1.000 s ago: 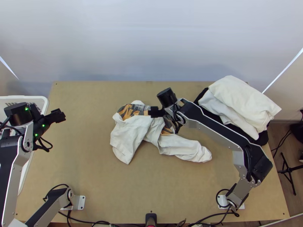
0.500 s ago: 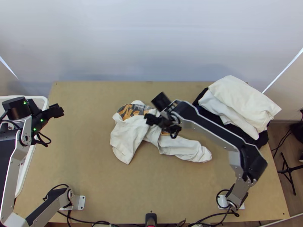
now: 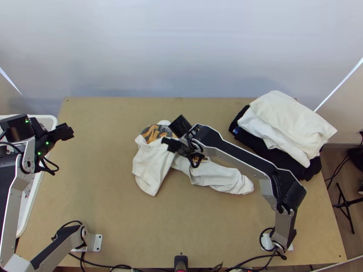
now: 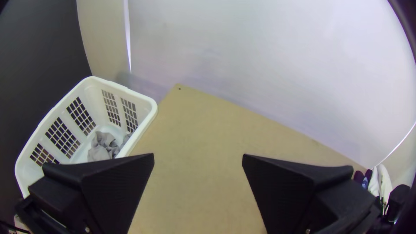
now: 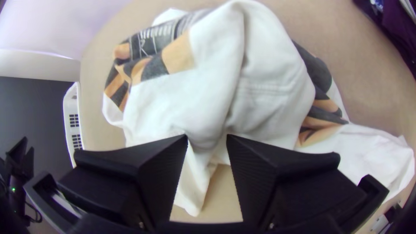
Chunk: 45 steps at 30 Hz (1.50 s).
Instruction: Fold the t-shirt
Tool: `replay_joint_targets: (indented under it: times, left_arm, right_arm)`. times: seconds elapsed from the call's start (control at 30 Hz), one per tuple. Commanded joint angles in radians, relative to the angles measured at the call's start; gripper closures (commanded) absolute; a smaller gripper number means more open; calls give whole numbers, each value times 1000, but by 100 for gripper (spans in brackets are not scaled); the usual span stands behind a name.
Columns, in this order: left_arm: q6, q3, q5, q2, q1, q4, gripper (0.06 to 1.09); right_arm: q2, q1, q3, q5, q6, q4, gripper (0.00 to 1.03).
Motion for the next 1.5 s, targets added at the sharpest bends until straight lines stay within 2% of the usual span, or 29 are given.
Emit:
replay_joint_targets:
  times: [0.0,0.07,0.1,0.17,0.2,0.33,0.53,0.7,0.9,1.0,1.47]
  left_arm:
    - [1,0,-3,2,4,-1,10]
    - [-1,0,-3,5,4,0,10]
    - [-1,0,-3,6,4,0,10]
    - [-1,3,-3,11,4,3,10]
    - [-1,4,-3,14,4,5,10]
    - [-1,15,-3,26,0,5,10]
    - [-7,27,-2,46,-9,13,10]
    - [-14,41,-2,55,-17,14,10]
    - [-14,38,-3,55,-14,14,10]
    - [-14,38,-3,55,-14,14,10]
    - [-8,53,-3,54,-5,6,10]
  right_arm:
    - [19,1,-16,70,-24,135,65]
    - [20,1,-16,75,-25,161,65]
    - [20,1,-17,89,-25,170,70]
    - [14,4,-17,188,-42,191,98]
    - [8,8,-17,211,-53,197,100]
    - [-63,17,-16,211,-71,250,100]
    - [-115,30,-20,218,-170,305,100]
    - [-113,16,-53,216,-179,305,83]
    - [-130,19,-65,210,-176,294,82]
    - [-129,19,-69,195,-176,285,72]
    - [-126,40,-91,178,-162,217,71]
